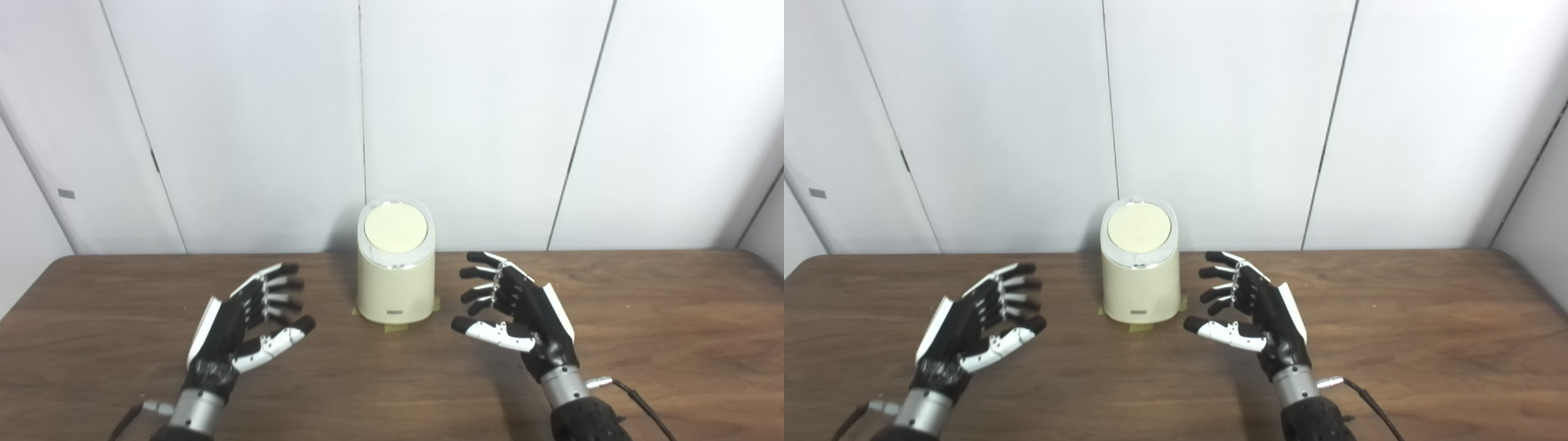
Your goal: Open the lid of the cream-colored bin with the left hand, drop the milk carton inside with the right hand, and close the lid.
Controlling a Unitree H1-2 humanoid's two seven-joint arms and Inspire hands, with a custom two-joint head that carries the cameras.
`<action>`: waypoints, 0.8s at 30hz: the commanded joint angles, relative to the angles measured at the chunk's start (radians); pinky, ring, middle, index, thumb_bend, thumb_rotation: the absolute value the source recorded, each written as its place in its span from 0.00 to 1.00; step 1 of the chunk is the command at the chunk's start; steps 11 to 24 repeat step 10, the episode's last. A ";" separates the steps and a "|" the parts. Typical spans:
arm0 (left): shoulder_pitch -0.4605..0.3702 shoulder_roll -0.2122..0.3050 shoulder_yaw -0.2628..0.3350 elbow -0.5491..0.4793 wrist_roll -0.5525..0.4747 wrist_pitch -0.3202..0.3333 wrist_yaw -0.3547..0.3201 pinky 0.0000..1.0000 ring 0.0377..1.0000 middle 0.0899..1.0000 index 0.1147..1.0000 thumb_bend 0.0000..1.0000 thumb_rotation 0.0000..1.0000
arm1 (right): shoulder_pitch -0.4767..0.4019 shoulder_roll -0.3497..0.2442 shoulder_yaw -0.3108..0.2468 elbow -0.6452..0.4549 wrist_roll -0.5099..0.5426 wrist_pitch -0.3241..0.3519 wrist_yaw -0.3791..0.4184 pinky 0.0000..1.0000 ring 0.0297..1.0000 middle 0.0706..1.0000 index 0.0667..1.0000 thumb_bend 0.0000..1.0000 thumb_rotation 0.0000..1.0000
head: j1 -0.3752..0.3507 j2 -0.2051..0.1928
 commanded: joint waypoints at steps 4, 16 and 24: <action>-0.008 0.018 -0.003 0.001 -0.045 -0.071 0.003 0.56 0.62 0.67 0.74 0.69 0.27 | -0.009 -0.003 0.003 -0.054 0.007 -0.056 0.006 0.41 0.53 0.67 0.70 0.76 0.13 | 0.001 0.013; 0.004 0.029 -0.019 0.006 -0.062 -0.071 -0.011 0.59 0.70 0.75 0.78 0.69 0.26 | -0.002 -0.004 0.011 -0.070 0.001 -0.041 0.011 0.41 0.54 0.68 0.70 0.76 0.14 | -0.003 0.016; 0.004 0.029 -0.019 0.006 -0.062 -0.071 -0.011 0.59 0.70 0.75 0.78 0.69 0.26 | -0.002 -0.004 0.011 -0.070 0.001 -0.041 0.011 0.41 0.54 0.68 0.70 0.76 0.14 | -0.003 0.016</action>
